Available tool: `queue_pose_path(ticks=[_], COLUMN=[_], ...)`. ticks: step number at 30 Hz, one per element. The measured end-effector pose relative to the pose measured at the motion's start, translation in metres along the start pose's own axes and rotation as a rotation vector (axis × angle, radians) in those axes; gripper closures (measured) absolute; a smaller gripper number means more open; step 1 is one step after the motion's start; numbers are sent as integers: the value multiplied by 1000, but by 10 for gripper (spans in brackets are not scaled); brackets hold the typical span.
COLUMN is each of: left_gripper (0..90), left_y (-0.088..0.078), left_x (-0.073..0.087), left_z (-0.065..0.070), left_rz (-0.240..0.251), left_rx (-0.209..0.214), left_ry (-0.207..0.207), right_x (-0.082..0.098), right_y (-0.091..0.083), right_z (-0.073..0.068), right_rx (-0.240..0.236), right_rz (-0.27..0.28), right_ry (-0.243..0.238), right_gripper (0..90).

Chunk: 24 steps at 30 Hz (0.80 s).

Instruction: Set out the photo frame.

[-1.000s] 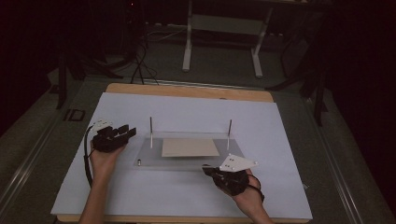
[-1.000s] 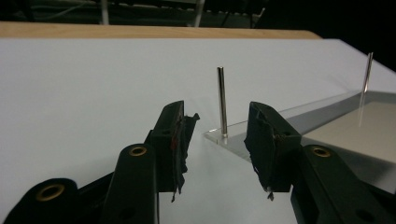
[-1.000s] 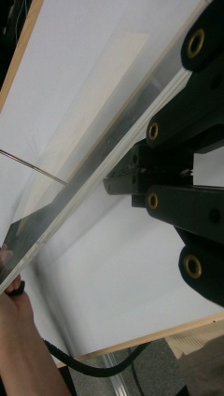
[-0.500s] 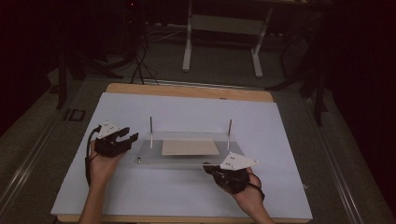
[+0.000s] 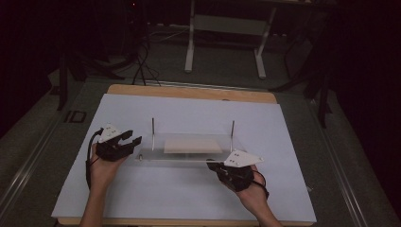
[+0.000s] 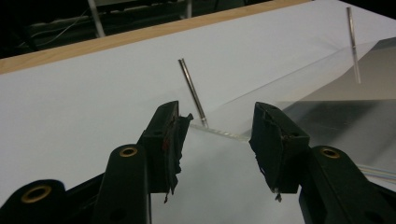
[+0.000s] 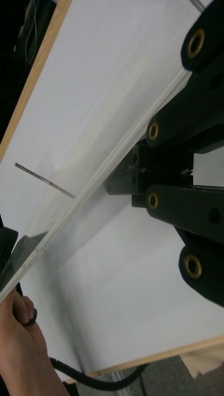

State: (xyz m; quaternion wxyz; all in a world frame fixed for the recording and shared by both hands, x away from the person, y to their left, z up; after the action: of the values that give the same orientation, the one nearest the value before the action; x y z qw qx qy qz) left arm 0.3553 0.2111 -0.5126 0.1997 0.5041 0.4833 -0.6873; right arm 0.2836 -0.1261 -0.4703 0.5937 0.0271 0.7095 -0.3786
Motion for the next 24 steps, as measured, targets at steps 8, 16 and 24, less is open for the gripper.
queue_pose_path(ticks=[8,16,24], left_gripper=[507,497,497], left_y=[0,0,0], left_x=[0,0,0], left_z=[0,-1,-1], left_rz=[-5,1,2], left_rx=[-8,-1,6], left_ry=[6,3,-6], right_x=[-6,-15,-22], right_y=[0,0,0], right_z=[4,9,13], right_rx=[6,20,30], right_rz=[4,18,28], right_ry=[4,1,0], right_gripper=[900,900,900])
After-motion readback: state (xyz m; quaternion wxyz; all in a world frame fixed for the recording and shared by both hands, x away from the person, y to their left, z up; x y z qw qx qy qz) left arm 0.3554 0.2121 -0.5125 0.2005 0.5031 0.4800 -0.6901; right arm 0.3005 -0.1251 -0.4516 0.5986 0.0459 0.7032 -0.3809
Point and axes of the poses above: each handheld gripper's, and its own axes: y roughly forward along the jaws, x roughly out of its underside, z roughly to its right, the point moved 5 cm from there along y, roughly forward along the jaws, and after that the axes turned 1 degree about -x, right-handed, at the moved point
